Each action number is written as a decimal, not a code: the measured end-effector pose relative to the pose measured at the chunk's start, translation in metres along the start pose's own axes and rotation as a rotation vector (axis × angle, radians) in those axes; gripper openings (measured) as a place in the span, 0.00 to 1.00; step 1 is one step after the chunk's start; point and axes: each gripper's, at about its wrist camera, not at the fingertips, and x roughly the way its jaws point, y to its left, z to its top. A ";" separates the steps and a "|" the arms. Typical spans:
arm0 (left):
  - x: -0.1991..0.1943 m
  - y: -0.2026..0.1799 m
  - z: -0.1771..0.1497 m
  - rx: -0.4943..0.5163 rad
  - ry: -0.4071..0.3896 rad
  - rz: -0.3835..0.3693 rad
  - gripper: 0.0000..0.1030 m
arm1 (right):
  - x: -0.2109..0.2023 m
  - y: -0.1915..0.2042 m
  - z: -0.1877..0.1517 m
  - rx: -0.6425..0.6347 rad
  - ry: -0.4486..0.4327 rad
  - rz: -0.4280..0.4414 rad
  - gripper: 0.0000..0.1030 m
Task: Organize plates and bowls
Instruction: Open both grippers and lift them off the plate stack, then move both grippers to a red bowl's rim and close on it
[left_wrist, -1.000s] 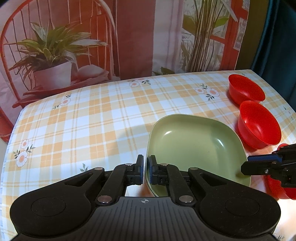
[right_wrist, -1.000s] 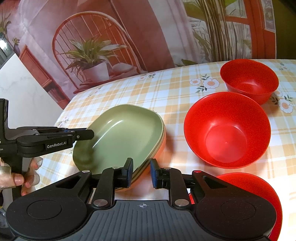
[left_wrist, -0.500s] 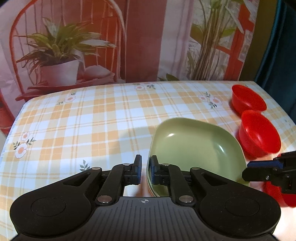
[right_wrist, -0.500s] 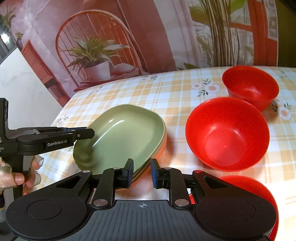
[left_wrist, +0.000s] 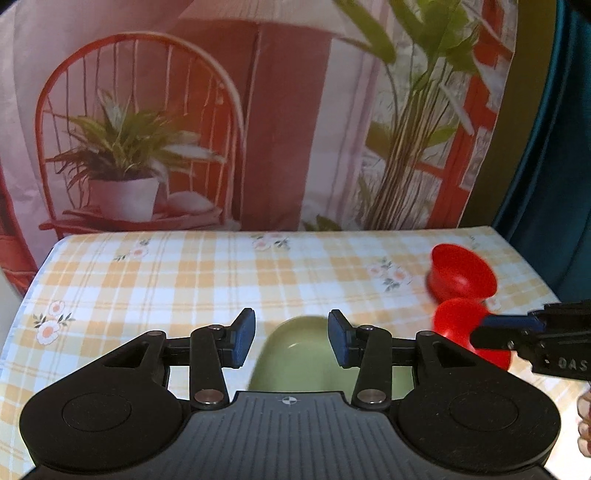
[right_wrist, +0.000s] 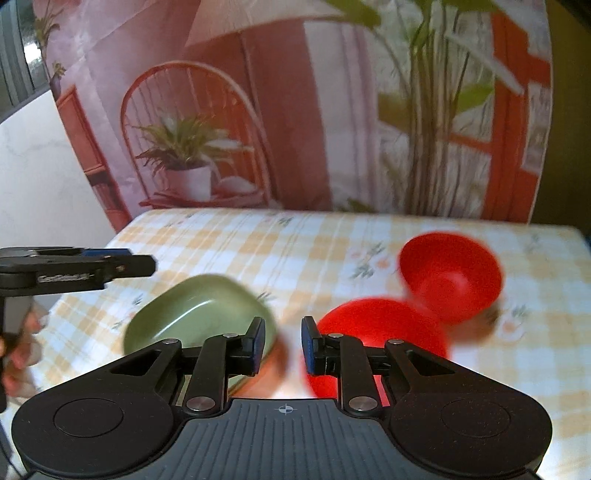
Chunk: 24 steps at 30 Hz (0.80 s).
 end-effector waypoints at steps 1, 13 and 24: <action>-0.001 -0.005 0.004 0.003 0.000 -0.005 0.44 | -0.002 -0.005 0.003 -0.005 -0.007 -0.008 0.20; -0.002 -0.062 0.058 0.025 -0.075 -0.026 0.44 | -0.027 -0.083 0.040 -0.034 -0.095 -0.083 0.45; 0.040 -0.124 0.101 0.056 -0.112 -0.034 0.44 | -0.016 -0.158 0.049 0.010 -0.109 -0.166 0.58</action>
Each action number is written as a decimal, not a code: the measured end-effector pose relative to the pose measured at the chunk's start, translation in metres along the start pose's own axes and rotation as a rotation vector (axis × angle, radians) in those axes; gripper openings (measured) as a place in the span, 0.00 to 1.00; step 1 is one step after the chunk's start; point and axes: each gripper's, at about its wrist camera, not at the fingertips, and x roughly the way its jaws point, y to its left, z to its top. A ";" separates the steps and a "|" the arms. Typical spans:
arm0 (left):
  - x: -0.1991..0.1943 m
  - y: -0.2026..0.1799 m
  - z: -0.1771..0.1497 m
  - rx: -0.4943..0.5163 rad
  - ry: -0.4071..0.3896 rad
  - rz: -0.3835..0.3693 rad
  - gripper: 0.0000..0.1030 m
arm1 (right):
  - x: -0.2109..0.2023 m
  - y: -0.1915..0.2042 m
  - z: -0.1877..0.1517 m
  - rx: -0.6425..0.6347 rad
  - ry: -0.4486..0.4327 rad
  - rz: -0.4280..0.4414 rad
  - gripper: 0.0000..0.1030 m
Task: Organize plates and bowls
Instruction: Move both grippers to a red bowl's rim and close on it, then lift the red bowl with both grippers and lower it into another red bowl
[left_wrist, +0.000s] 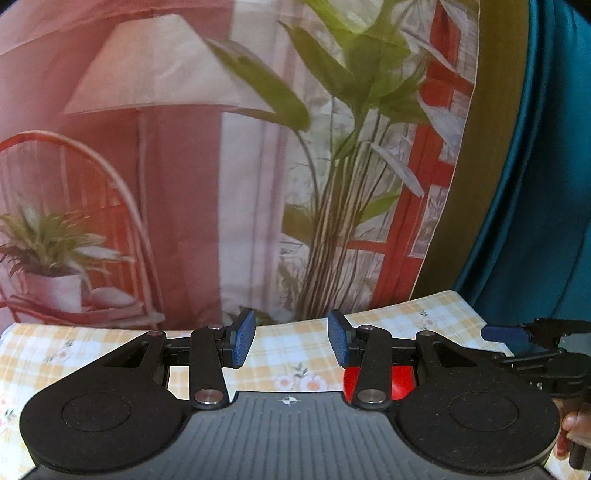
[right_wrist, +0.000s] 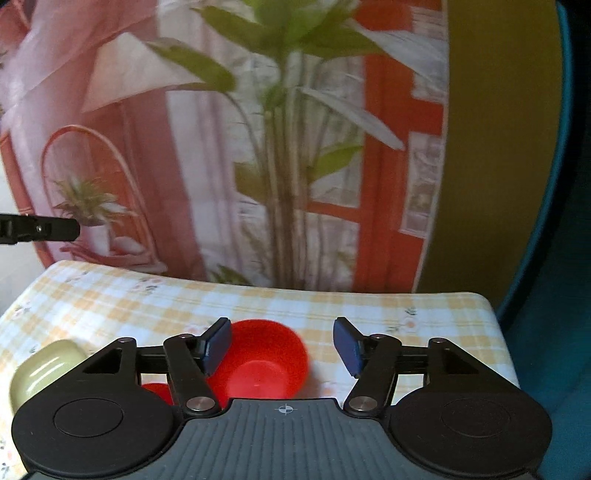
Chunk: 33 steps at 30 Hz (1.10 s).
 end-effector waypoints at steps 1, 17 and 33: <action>0.007 -0.004 0.000 0.005 0.008 0.000 0.44 | 0.003 -0.004 -0.002 0.008 0.003 -0.003 0.58; 0.124 -0.045 -0.053 -0.001 0.292 -0.064 0.44 | 0.060 -0.024 -0.039 0.139 0.083 0.035 0.50; 0.145 -0.050 -0.073 0.035 0.352 -0.107 0.13 | 0.073 -0.015 -0.056 0.182 0.120 0.078 0.16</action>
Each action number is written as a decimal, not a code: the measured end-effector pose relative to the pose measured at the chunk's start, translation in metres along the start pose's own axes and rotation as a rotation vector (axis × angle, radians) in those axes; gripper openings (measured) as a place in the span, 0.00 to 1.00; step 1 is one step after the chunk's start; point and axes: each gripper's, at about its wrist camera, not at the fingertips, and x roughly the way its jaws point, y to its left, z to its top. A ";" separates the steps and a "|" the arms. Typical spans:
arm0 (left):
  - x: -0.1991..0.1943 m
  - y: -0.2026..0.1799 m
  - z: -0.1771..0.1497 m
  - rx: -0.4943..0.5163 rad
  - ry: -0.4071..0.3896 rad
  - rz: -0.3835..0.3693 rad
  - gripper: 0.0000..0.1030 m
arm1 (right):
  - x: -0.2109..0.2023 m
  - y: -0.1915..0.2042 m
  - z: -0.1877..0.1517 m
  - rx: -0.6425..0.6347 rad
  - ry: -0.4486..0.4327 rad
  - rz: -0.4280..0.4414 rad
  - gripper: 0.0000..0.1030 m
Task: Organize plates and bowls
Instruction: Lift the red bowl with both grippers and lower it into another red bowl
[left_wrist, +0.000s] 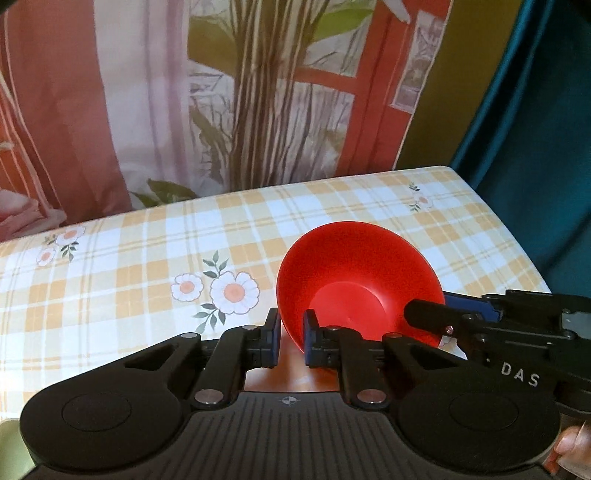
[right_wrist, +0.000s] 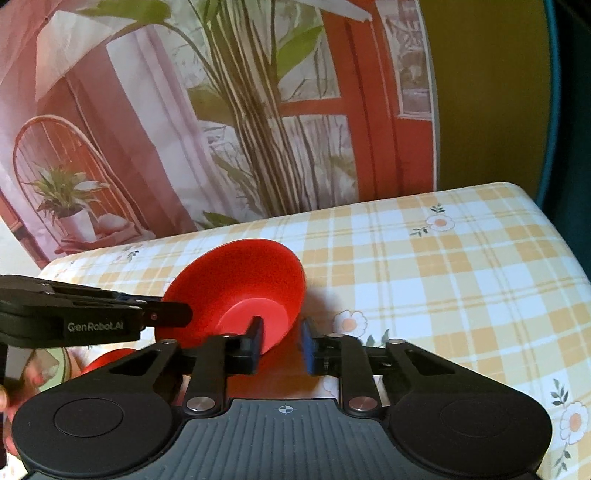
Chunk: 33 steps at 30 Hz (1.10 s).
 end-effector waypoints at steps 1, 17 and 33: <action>-0.001 -0.001 0.000 0.001 -0.001 0.000 0.13 | -0.001 0.001 0.001 0.000 -0.005 -0.001 0.16; -0.062 -0.010 0.008 0.020 -0.122 0.011 0.13 | -0.038 0.025 0.021 -0.037 -0.082 0.005 0.16; -0.136 -0.003 -0.016 0.013 -0.209 0.025 0.14 | -0.083 0.069 0.016 -0.091 -0.118 0.042 0.16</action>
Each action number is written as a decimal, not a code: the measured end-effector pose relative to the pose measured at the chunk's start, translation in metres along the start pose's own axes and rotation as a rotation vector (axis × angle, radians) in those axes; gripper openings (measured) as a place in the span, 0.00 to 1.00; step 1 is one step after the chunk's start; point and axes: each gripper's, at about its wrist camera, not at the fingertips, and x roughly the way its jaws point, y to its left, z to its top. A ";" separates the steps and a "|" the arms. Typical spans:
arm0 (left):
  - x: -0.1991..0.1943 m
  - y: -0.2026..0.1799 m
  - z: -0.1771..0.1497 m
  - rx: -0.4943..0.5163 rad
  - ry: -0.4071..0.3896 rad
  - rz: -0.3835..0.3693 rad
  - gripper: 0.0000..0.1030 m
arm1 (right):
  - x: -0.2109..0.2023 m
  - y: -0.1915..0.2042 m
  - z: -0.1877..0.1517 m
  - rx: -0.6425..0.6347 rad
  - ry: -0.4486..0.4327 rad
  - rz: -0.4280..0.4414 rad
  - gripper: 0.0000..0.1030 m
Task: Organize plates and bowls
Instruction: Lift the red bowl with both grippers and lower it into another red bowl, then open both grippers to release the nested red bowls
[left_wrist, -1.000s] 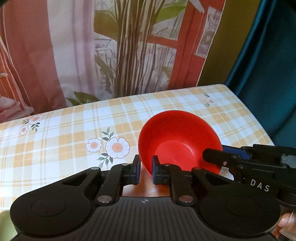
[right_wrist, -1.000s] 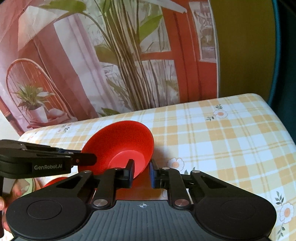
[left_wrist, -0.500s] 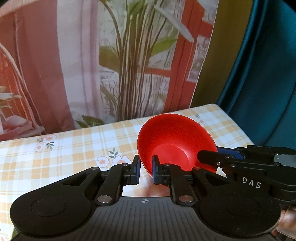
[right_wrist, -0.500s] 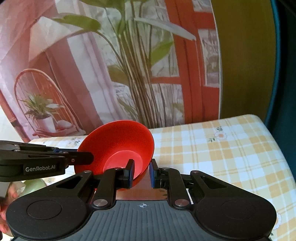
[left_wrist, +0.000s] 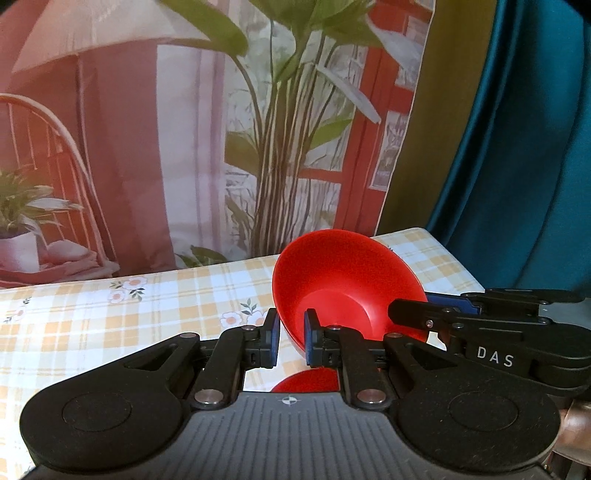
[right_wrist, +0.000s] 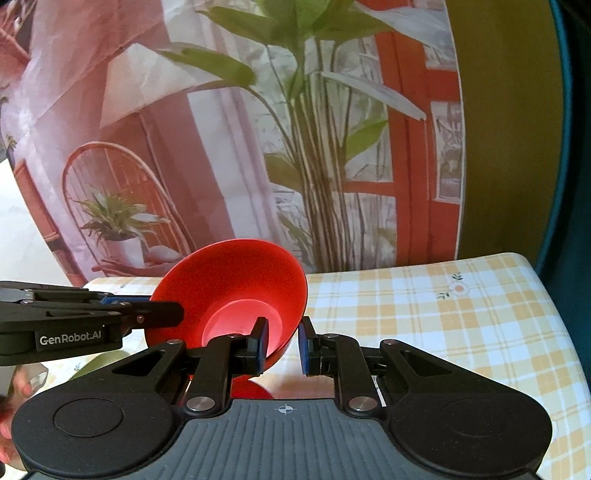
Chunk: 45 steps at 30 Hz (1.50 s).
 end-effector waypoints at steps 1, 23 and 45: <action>-0.004 0.001 -0.001 -0.002 -0.002 0.000 0.14 | -0.002 0.002 -0.001 -0.002 0.000 0.001 0.16; -0.029 0.009 -0.045 -0.023 0.039 -0.018 0.16 | -0.010 0.025 -0.040 -0.036 0.057 0.014 0.16; -0.007 0.006 -0.072 -0.024 0.131 -0.043 0.17 | 0.001 0.016 -0.069 -0.028 0.140 -0.015 0.16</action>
